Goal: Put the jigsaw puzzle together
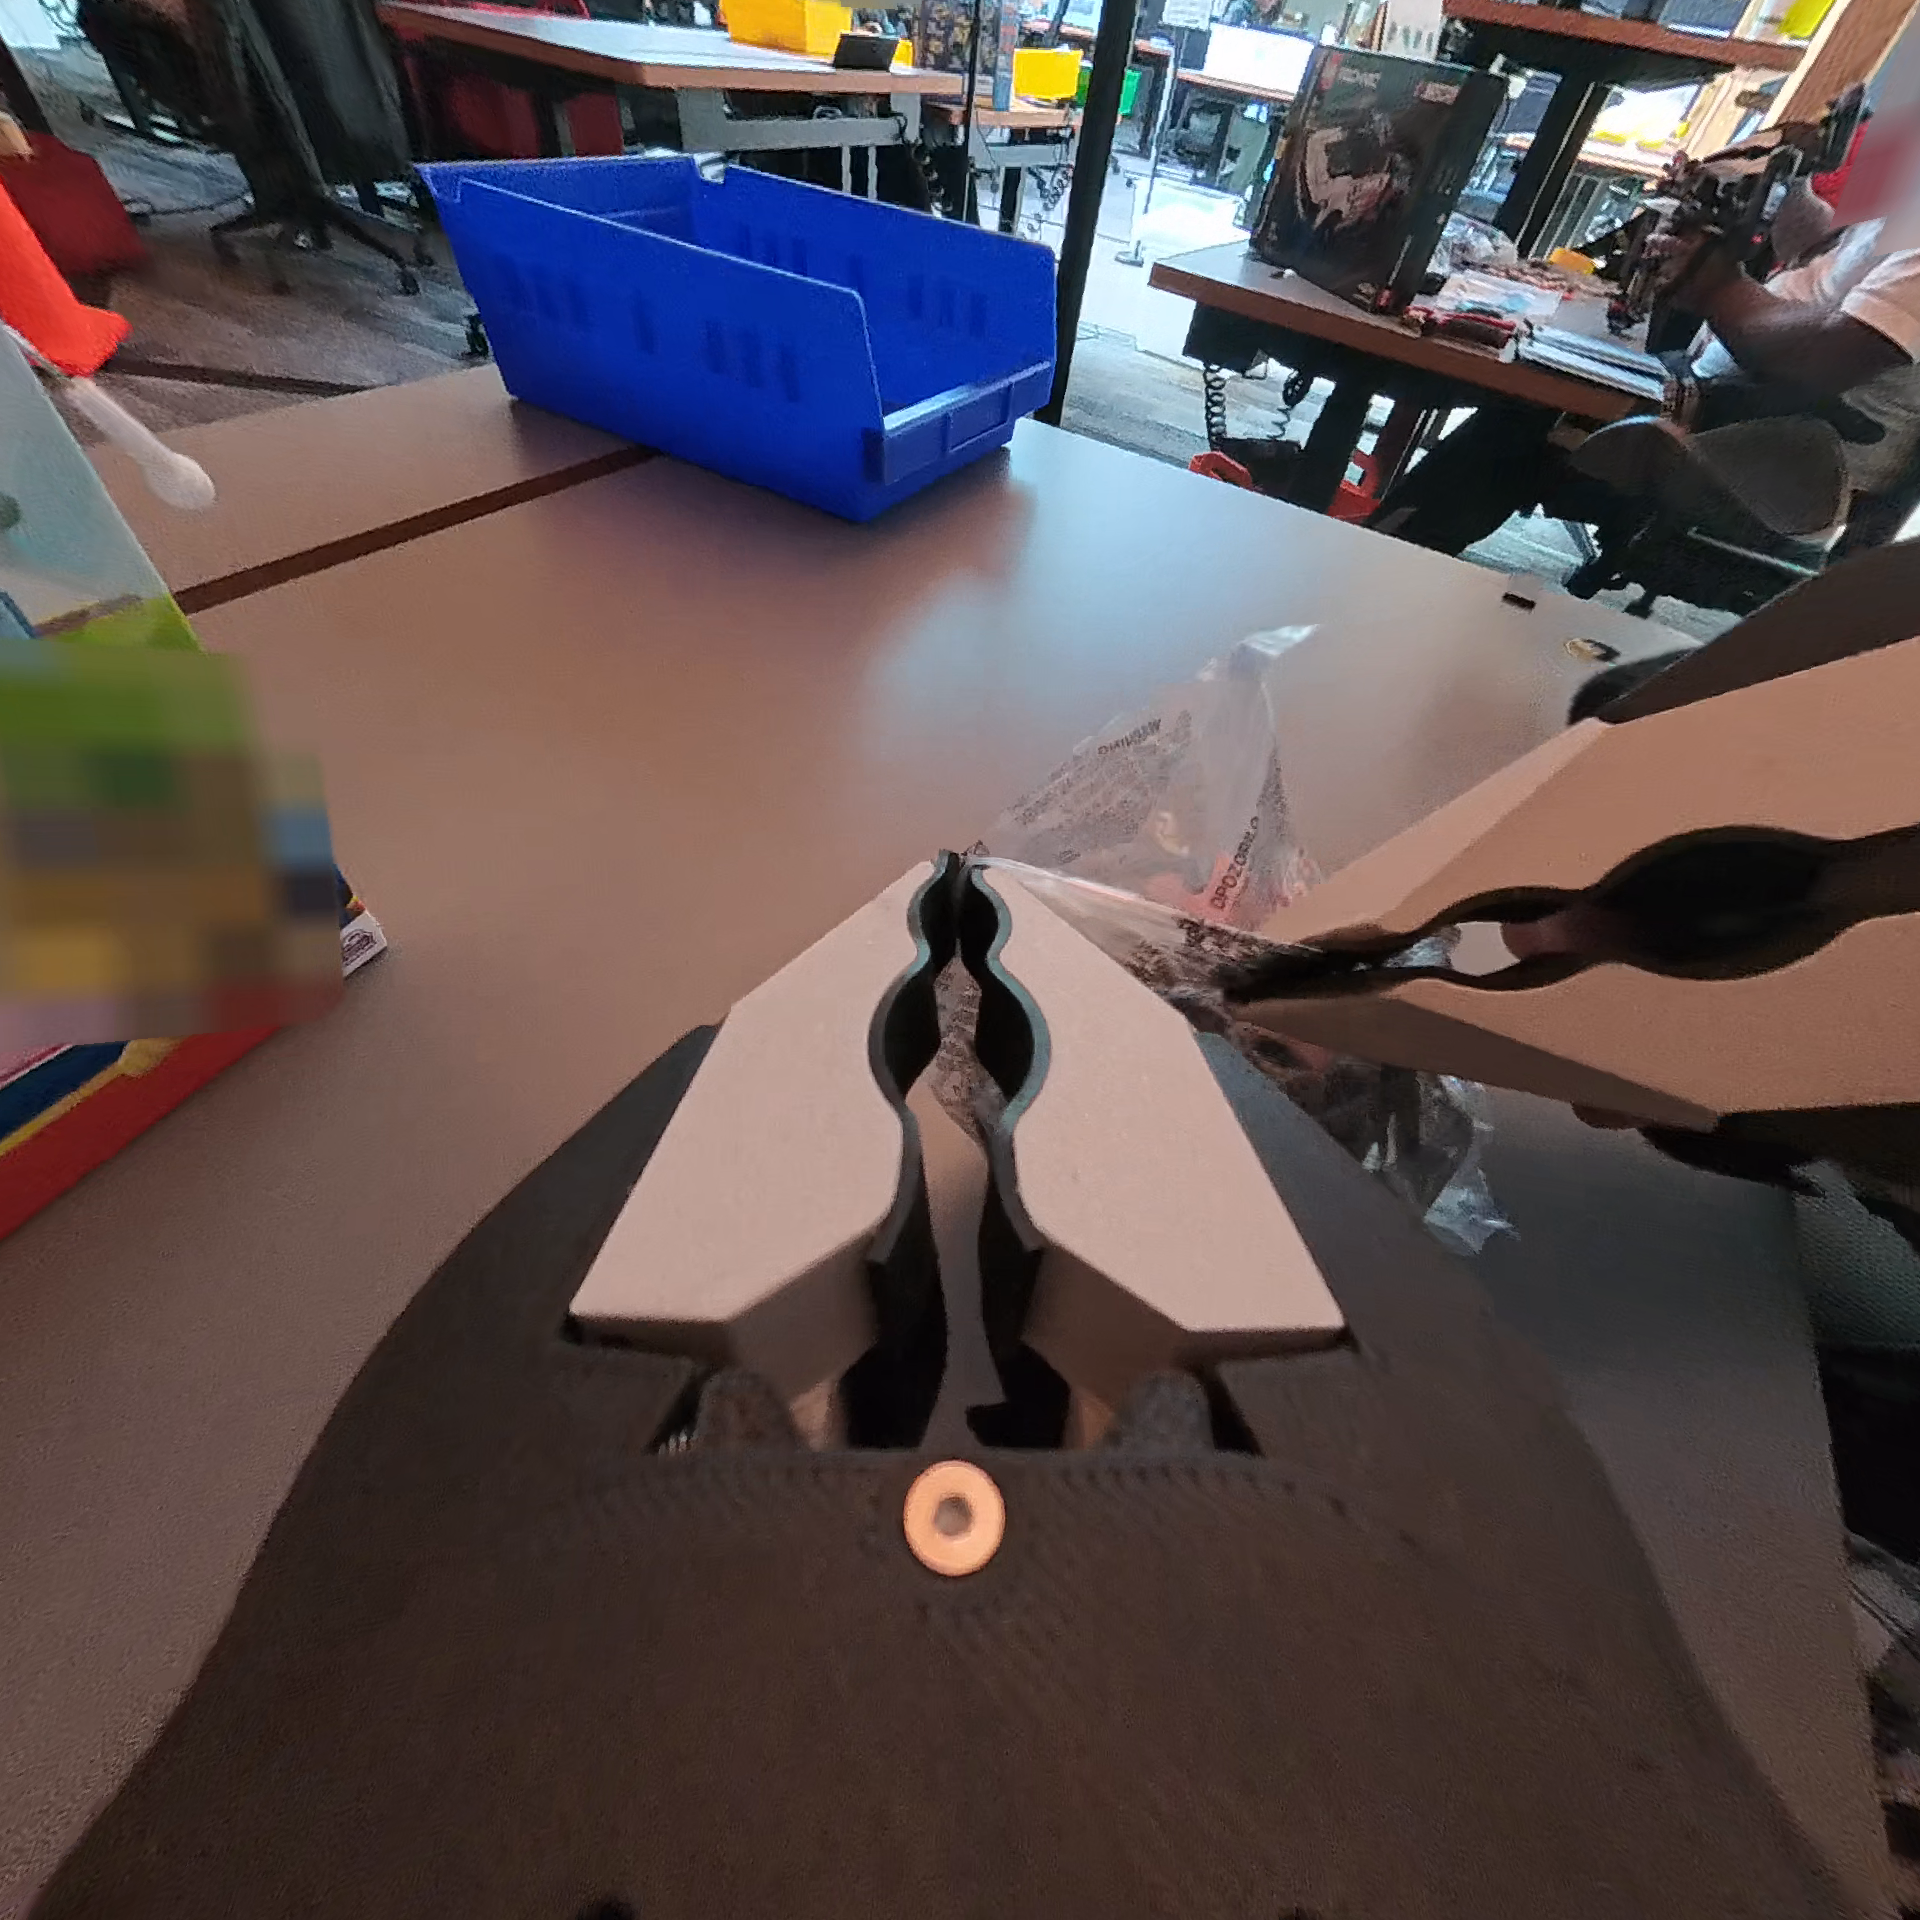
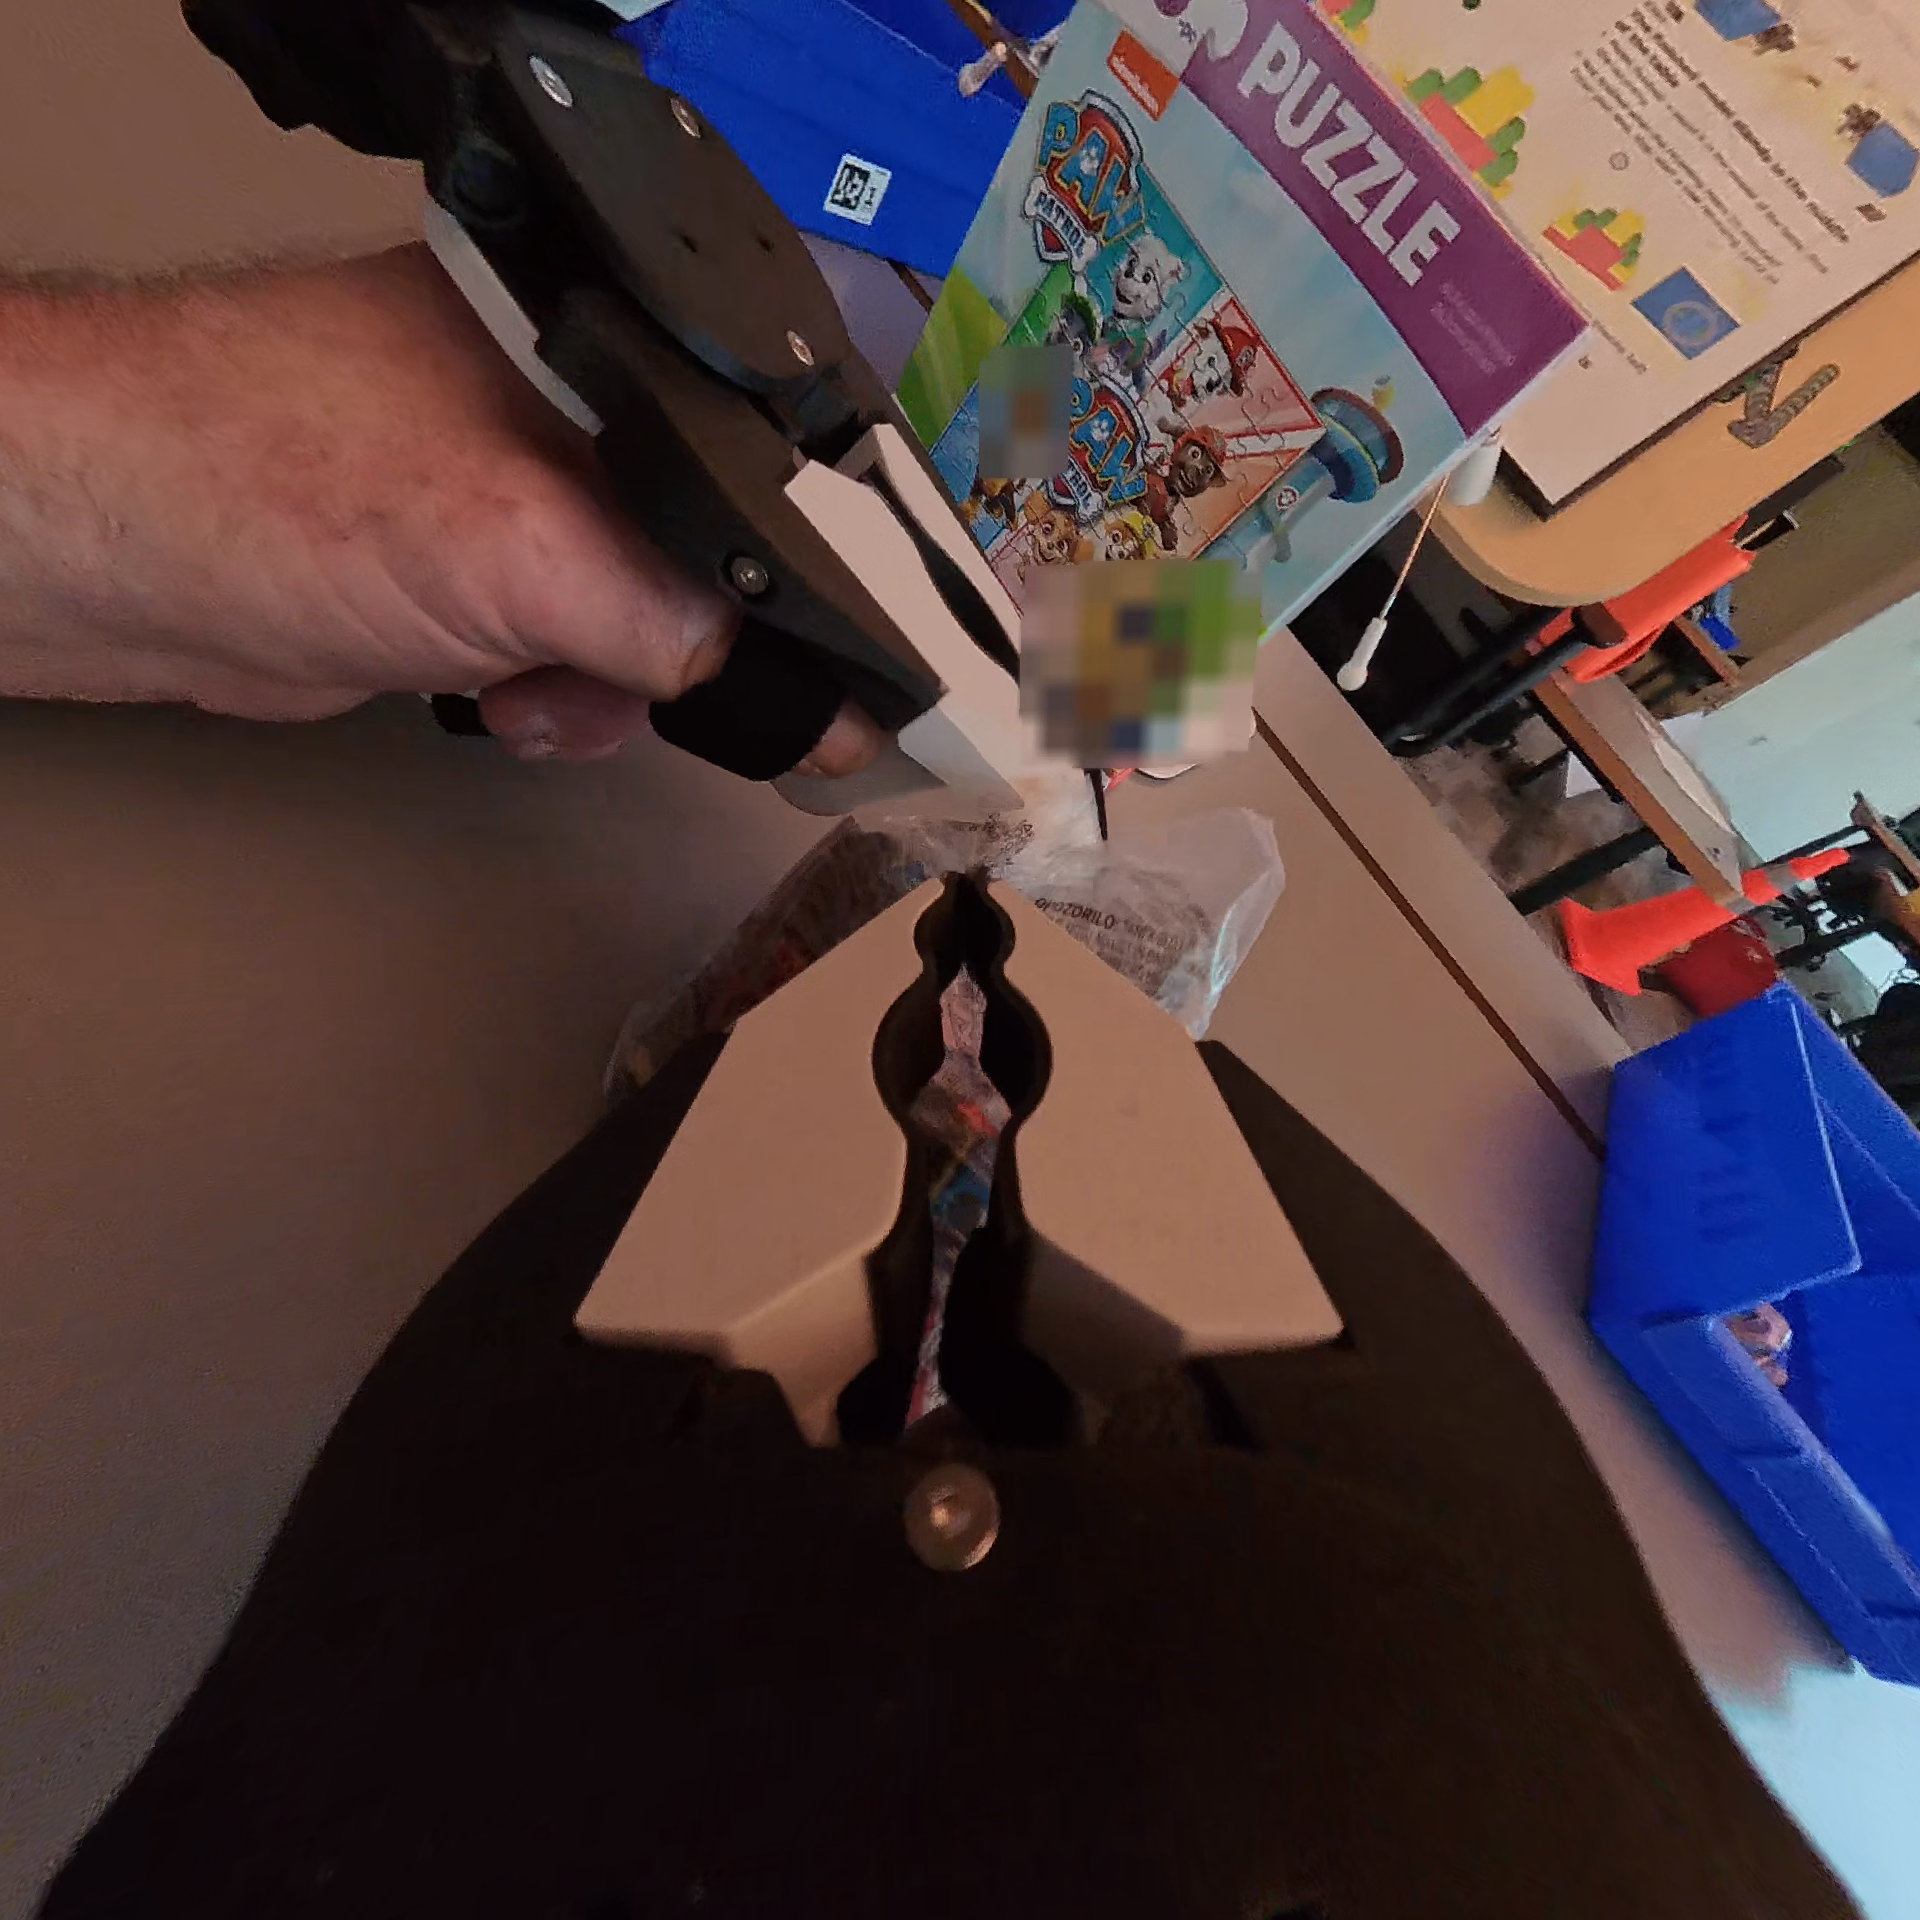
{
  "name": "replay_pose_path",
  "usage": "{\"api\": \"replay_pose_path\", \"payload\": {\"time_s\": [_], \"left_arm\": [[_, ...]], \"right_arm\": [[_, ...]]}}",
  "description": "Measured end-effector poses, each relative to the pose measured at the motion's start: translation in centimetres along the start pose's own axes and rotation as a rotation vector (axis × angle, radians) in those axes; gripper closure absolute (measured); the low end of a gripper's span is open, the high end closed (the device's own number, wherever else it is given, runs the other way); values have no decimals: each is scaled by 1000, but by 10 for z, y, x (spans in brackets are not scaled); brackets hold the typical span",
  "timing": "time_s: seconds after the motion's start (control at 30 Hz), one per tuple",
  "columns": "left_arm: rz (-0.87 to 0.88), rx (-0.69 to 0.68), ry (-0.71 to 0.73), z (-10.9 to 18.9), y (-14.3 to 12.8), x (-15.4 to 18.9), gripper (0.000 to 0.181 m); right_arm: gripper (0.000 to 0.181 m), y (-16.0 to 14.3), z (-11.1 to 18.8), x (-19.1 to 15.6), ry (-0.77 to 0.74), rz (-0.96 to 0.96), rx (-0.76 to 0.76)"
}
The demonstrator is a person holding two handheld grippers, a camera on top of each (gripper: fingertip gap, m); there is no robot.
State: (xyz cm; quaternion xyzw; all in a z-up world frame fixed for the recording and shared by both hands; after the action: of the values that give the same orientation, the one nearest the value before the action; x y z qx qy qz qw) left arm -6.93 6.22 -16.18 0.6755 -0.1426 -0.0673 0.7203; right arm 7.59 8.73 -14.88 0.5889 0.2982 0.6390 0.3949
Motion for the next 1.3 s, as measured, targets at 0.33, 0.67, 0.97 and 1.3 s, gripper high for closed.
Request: {"api": "replay_pose_path", "payload": {"time_s": [0.33, 0.67, 0.97, 1.3], "left_arm": [[140, 18, 73, -4, -14, -17, 181], [78, 20, -73, 2, -6, -3, 181], [-29, 20, -412, 7, 8, 20, 164], [-16, 29, -478, 2, 12, 31, 181]], "right_arm": [[181, 0, -2, -26, -59, 106, -20], [181, -12, 43, 7, 3, -187, 118], [181, -14, 52, 37, 227, -353, 275], [129, -4, 55, 33, 285, -308, 191]]}}
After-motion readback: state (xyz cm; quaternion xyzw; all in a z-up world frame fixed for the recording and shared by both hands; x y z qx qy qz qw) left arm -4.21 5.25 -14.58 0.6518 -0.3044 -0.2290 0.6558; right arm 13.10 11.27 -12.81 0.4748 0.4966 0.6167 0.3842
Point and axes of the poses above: each gripper's, where its closed fingertips meet, z back along the fingers, y out of its top, x = y × z across the jaws, the point moved 10 cm from there along z, back along the fingers, and after that the axes turned 14 degrees about x, right-handed, at the moved point
